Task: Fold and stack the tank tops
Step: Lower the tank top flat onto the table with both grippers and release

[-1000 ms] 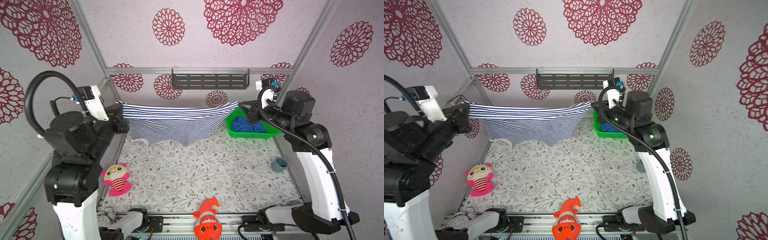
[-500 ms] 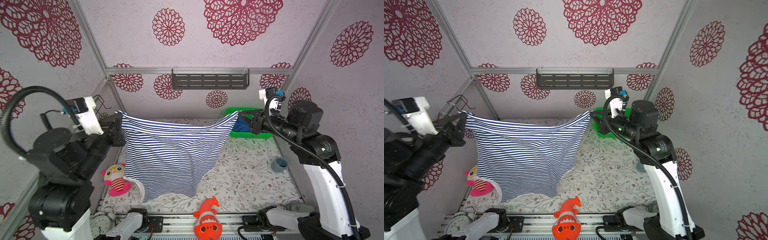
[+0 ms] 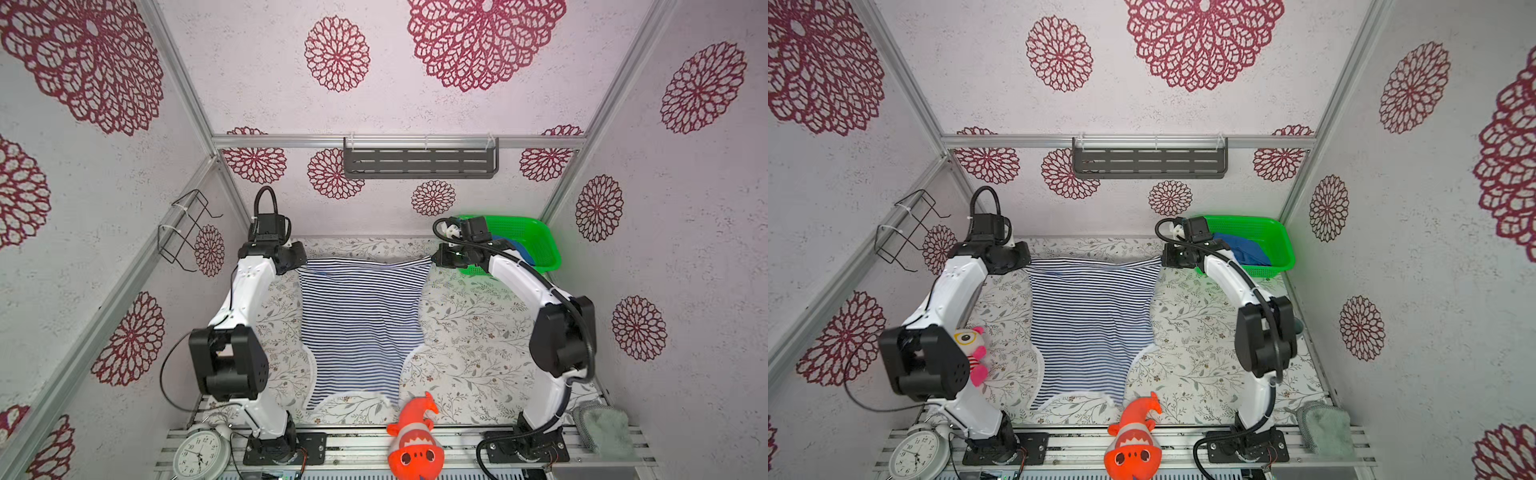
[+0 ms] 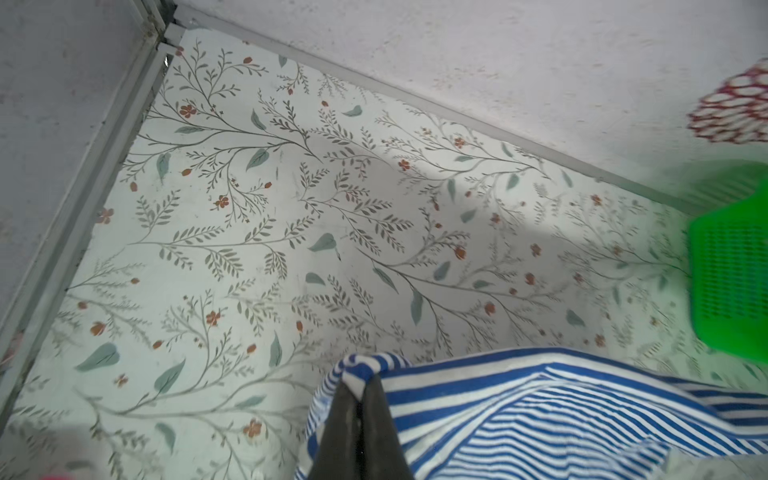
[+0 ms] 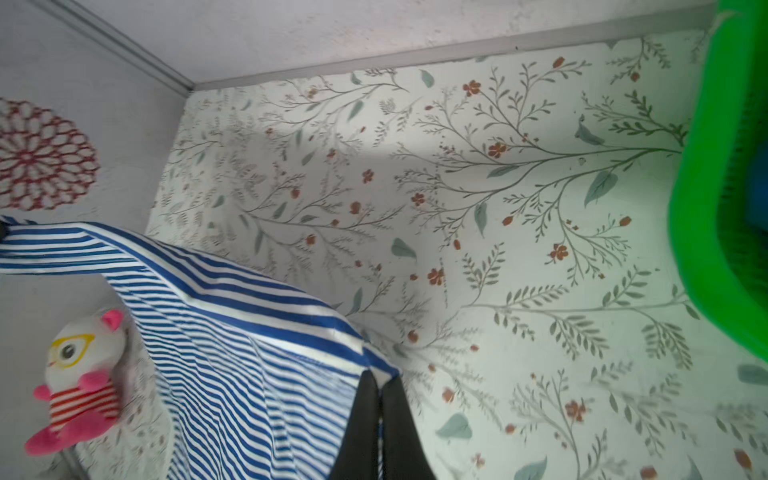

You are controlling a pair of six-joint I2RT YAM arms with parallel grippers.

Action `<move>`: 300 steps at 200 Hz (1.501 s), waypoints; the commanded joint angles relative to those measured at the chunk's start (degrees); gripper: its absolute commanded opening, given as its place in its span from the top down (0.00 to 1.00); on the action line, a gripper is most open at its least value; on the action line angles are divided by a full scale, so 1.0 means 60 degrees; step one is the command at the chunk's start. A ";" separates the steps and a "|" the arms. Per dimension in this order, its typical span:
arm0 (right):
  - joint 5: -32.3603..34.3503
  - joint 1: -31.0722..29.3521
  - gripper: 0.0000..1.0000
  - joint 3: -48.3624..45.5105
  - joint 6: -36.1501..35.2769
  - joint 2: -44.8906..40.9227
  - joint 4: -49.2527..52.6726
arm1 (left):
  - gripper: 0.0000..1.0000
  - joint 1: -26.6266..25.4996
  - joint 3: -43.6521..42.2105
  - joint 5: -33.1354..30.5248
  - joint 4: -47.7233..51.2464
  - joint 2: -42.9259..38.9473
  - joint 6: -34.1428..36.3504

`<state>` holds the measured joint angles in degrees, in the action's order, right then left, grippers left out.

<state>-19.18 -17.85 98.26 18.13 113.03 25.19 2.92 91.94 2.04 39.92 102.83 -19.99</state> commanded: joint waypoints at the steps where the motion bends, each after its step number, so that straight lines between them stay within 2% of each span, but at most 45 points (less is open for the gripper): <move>1: 0.0373 0.0210 1.00 0.1409 0.0097 0.0946 -0.1054 | 1.00 0.0152 0.1083 0.0213 -0.1493 0.1270 -0.0247; 28: 0.0416 0.0365 1.00 0.2508 0.0461 0.2629 -0.2406 | 1.00 0.0228 0.3418 0.0702 -0.1527 0.3775 -0.0369; 45: 0.0712 0.0478 0.99 0.2866 0.0961 0.3255 -0.3661 | 0.82 0.0285 0.5217 0.0772 -0.1378 0.5002 -0.0344; 51: 0.0777 0.0538 0.83 0.2960 0.1178 0.3393 -0.4022 | 0.68 0.0329 0.5762 0.0765 -0.1350 0.5281 -0.0372; 57: 0.0927 0.0594 0.54 0.2979 0.1360 0.3441 -0.4316 | 0.51 0.0373 0.6177 0.0746 -0.1324 0.5458 -0.0402; 65: 0.1100 0.0608 0.29 0.2987 0.1420 0.3408 -0.4428 | 0.35 0.0437 0.6518 0.0698 -0.1287 0.5500 -0.0429; 71: 0.1171 0.0612 0.19 0.3016 0.1366 0.3339 -0.4282 | 0.30 0.0472 0.6581 0.0604 -0.1219 0.5367 -0.0458; 79: 0.1073 0.0601 0.15 0.2914 0.1272 0.3156 -0.3987 | 0.27 0.0494 0.6323 0.0397 -0.1181 0.5001 -0.0511; 98: 0.0770 0.0402 0.16 0.1724 0.0967 0.2355 -0.3716 | 0.25 0.0466 0.4372 -0.0215 -0.1605 0.3518 -0.0646; 128: 0.1112 -0.0251 0.27 -0.0455 0.0057 0.1307 -0.3207 | 0.38 0.0174 -0.0003 -0.0215 -0.3239 0.1043 -0.1395; 150: 0.1598 -0.0863 0.38 -0.1325 -0.0292 0.1112 -0.3019 | 0.41 -0.0290 -0.1613 -0.0116 -0.3551 0.0563 -0.1632; 172: 0.1971 -0.1541 0.49 -0.1717 -0.0524 0.1302 -0.3039 | 0.44 -0.0543 -0.2281 -0.0132 -0.3923 0.0814 -0.1827; 202: 0.2206 -0.2038 0.63 -0.1950 -0.0344 0.1864 -0.3154 | 0.46 -0.0560 -0.1548 0.0185 -0.3870 0.2406 -0.1991; 223: 0.2500 -0.2264 0.68 -0.2460 -0.0161 0.1805 -0.3104 | 0.48 -0.0561 -0.0576 0.0405 -0.3649 0.3526 -0.2072; 244: 0.2713 -0.2527 0.69 -0.3709 0.0371 0.1128 -0.3220 | 0.48 -0.0632 0.0702 0.0527 -0.3277 0.4550 -0.1952; 262: 0.2592 -0.2878 0.69 -0.5195 0.1298 0.0378 -0.3398 | 0.48 -0.0721 0.2069 0.0827 -0.2686 0.5536 -0.1804; 286: 0.2030 -0.3731 0.69 -0.6771 0.2672 -0.0631 -0.3665 | 0.47 -0.0955 0.3996 0.1219 -0.1759 0.6867 -0.1460; 300: 0.2024 -0.4381 0.69 -0.6999 0.2914 -0.1318 -0.3575 | 0.46 -0.1171 0.5382 0.1495 -0.1070 0.7647 -0.1192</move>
<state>-4.67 -37.58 61.04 27.49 108.86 -3.01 -1.65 114.24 7.11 24.40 141.82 -29.93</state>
